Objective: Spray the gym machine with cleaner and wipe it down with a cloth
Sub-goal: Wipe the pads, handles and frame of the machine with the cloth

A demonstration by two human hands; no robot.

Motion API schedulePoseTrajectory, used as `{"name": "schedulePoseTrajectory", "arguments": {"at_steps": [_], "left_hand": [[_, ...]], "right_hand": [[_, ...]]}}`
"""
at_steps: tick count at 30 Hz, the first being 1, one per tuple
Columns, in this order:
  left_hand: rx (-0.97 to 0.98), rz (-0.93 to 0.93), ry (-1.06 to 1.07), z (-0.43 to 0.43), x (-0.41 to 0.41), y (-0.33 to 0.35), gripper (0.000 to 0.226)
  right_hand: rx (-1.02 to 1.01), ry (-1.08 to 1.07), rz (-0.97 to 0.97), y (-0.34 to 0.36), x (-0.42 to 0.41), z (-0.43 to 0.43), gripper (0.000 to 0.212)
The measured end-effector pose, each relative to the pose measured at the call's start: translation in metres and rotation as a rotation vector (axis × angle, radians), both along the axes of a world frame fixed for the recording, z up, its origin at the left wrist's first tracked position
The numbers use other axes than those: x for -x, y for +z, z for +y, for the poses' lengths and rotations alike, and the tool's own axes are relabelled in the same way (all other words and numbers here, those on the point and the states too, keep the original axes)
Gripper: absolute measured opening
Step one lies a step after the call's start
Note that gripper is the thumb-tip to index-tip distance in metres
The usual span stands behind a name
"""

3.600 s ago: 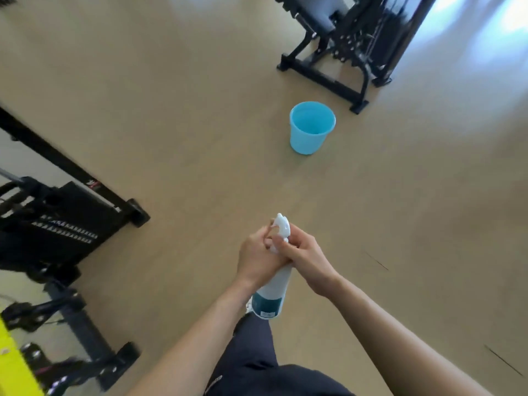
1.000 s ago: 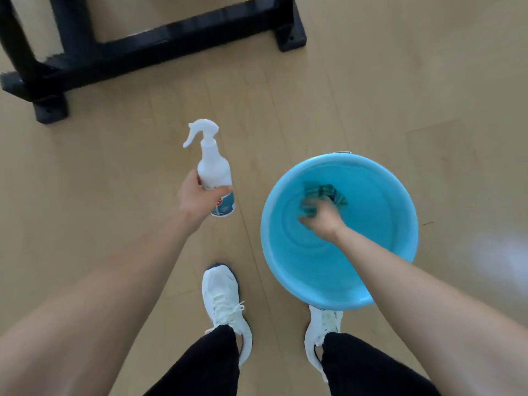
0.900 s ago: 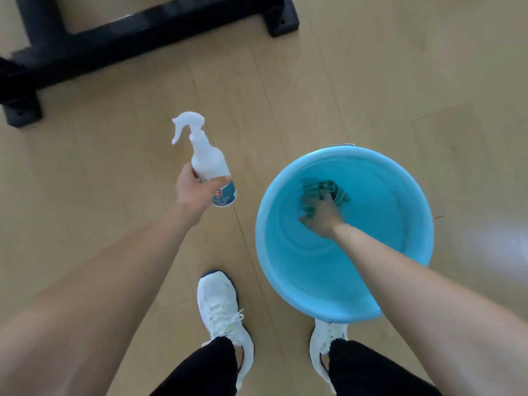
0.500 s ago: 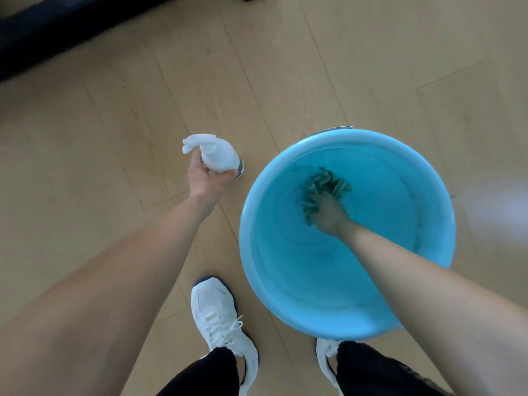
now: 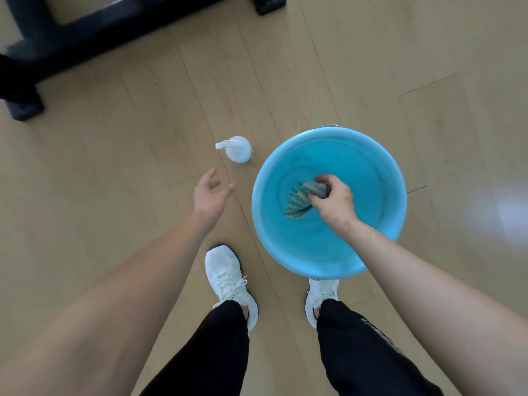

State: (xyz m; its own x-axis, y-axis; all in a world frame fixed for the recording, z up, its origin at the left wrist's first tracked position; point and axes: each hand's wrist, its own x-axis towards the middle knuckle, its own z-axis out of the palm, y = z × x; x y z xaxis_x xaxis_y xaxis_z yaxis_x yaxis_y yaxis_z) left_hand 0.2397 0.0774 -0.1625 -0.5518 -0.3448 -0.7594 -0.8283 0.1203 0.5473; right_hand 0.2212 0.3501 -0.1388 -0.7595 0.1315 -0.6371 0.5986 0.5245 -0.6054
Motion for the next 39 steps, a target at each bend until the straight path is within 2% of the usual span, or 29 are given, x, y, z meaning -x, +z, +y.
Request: {"name": "schedulePoseTrajectory", "arguments": {"at_steps": [4, 6, 9, 13, 17, 19, 22, 26, 31, 36, 39], "left_hand": [[-0.066, 0.044, 0.012, 0.001, -0.032, 0.099, 0.049], [-0.155, 0.069, 0.013, 0.007, -0.046, 0.157, 0.040], [-0.269, 0.101, 0.006, 0.013, -0.063, 0.239, 0.036], [-0.351, 0.255, -0.049, 0.008, -0.062, 0.345, 0.035], [-0.275, 0.333, -0.188, -0.014, -0.056, 0.438, 0.017], [-0.203, 0.387, -0.159, -0.034, -0.052, 0.477, 0.006], [-0.132, 0.472, -0.074, -0.069, -0.048, 0.531, 0.009], [-0.141, 0.588, -0.033, -0.112, -0.052, 0.587, 0.009], [-0.100, 0.673, -0.034, -0.147, -0.052, 0.637, 0.013], [0.038, 0.702, 0.013, -0.172, -0.043, 0.660, 0.011], [0.078, 0.666, -0.027, -0.191, -0.037, 0.665, 0.008]], "right_hand": [[0.132, -0.069, 0.048, 0.098, -0.014, -0.015, 0.015], [0.178, -0.081, 0.068, 0.152, -0.018, -0.026, 0.014], [0.265, -0.069, 0.061, 0.232, -0.022, -0.047, 0.014], [0.345, -0.046, 0.089, 0.336, -0.025, -0.084, 0.009], [0.423, -0.092, 0.099, 0.431, -0.028, -0.122, 0.007], [0.440, -0.104, 0.124, 0.474, -0.028, -0.141, 0.008], [0.376, -0.066, 0.218, 0.529, -0.026, -0.164, 0.014], [0.222, 0.032, 0.315, 0.585, -0.026, -0.193, 0.024], [0.243, 0.218, 0.398, 0.629, -0.022, -0.226, 0.033], [0.356, 0.335, 0.355, 0.652, -0.002, -0.257, 0.046], [0.375, 0.354, 0.335, 0.651, 0.017, -0.271, 0.042]]}}
